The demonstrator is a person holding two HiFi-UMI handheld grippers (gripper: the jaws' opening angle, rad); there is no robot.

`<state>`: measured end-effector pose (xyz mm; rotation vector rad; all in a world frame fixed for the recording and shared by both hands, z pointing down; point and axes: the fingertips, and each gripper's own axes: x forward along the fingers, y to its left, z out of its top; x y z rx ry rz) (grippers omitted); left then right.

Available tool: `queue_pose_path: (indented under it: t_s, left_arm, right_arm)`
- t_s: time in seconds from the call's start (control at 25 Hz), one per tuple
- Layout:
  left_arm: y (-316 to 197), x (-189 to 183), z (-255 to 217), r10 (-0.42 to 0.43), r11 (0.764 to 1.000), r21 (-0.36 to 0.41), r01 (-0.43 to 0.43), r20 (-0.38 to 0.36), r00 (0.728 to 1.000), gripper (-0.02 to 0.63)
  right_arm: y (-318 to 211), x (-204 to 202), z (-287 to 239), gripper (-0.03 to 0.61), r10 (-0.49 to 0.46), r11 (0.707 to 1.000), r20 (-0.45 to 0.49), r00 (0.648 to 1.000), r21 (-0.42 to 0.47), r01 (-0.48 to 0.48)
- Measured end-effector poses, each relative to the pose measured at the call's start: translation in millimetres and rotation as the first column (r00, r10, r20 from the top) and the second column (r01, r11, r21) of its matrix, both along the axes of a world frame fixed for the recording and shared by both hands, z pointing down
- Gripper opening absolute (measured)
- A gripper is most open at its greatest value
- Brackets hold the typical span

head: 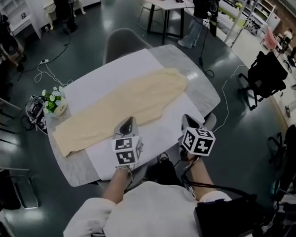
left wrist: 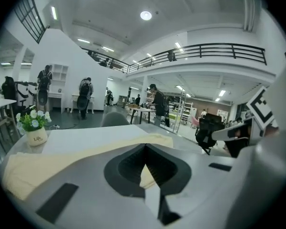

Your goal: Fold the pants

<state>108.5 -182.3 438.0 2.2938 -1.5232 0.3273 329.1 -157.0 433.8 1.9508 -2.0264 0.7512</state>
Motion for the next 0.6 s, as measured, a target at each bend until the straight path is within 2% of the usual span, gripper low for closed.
queue_pose_path:
  t_s: [0.12,0.28,0.48,0.6]
  left_arm:
    - [-18,-3,8,-0.078,0.997,-0.017,0.078,0.005,0.997,0.005]
    - [-41,-9,14,-0.190,0.981,-0.036,0.190,0.010,0.982,0.005]
    - [-58,-20,8,-0.326,0.945,-0.031,0.327,0.016,0.945,0.005]
    - [-56,-24,9,-0.378,0.925,-0.038,0.378,0.023,0.926,0.005]
  right_arm:
    - [-38,0,6,-0.008,-0.075,0.997,0.001,0.997,-0.012,0.075]
    - [-93,-6,7,-0.008,-0.187,0.982,-0.005,0.982,-0.014,0.186]
    - [-141,-16,7,-0.008,-0.305,0.952,0.005,0.952,-0.026,0.305]
    - [-155,-21,8,-0.008,-0.359,0.933,-0.010,0.933,-0.031,0.359]
